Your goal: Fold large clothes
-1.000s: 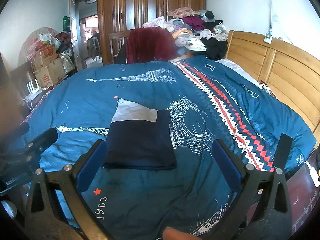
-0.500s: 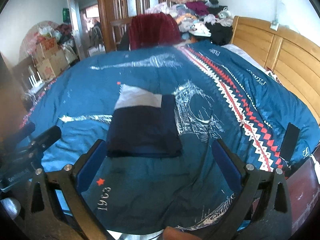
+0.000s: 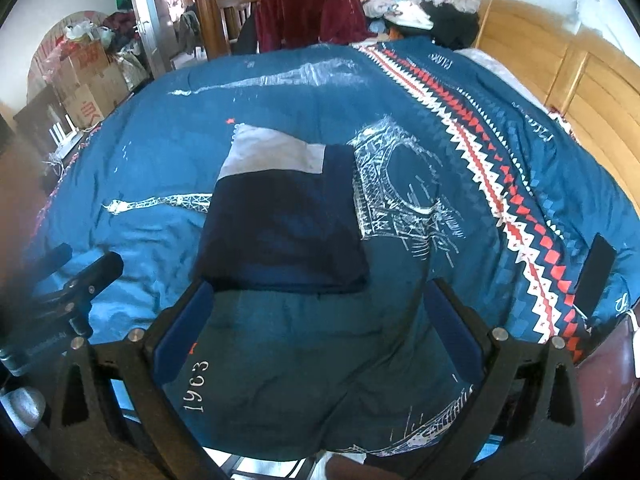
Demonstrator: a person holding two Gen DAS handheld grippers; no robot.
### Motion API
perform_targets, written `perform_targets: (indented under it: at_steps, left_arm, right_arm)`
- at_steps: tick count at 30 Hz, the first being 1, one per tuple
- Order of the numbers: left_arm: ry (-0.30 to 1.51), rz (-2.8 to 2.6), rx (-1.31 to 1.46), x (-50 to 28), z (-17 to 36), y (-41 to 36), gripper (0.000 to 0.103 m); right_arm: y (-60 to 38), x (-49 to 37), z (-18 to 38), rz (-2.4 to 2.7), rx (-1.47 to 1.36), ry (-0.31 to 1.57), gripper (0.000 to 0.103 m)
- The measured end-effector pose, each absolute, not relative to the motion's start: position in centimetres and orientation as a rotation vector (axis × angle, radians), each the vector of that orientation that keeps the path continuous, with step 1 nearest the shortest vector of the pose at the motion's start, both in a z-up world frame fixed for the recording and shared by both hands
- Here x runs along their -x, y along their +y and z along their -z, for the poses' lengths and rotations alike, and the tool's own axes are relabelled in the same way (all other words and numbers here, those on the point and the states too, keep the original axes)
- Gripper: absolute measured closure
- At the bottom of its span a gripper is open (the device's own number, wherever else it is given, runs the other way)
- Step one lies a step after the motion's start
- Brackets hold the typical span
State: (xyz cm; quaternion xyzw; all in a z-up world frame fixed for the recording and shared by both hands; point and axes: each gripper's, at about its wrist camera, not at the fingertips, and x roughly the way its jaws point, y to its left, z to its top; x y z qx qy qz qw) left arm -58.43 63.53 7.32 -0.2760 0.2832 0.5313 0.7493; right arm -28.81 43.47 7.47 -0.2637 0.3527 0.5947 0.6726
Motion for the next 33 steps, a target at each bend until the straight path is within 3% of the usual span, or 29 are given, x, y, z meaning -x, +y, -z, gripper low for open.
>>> perform_targets:
  at_steps: [7, 22, 33]
  left_arm:
    - [0.637, -1.146, 0.622, 58.1, -6.9, 64.6, 0.0]
    - [0.573, -1.142, 0.568, 57.8, -9.0, 63.1, 0.0]
    - [0.543, -1.136, 0.537, 57.7, -10.4, 62.1, 0.0]
  right_arm:
    - [44.4, 28.3, -7.1, -1.326, 0.603, 0.812, 0.0]
    - [42.8, 28.9, -10.0, -1.287, 0.547, 0.574, 0.0]
    - [42.5, 28.4, -9.8, -1.318, 0.516, 0.599, 0.0]
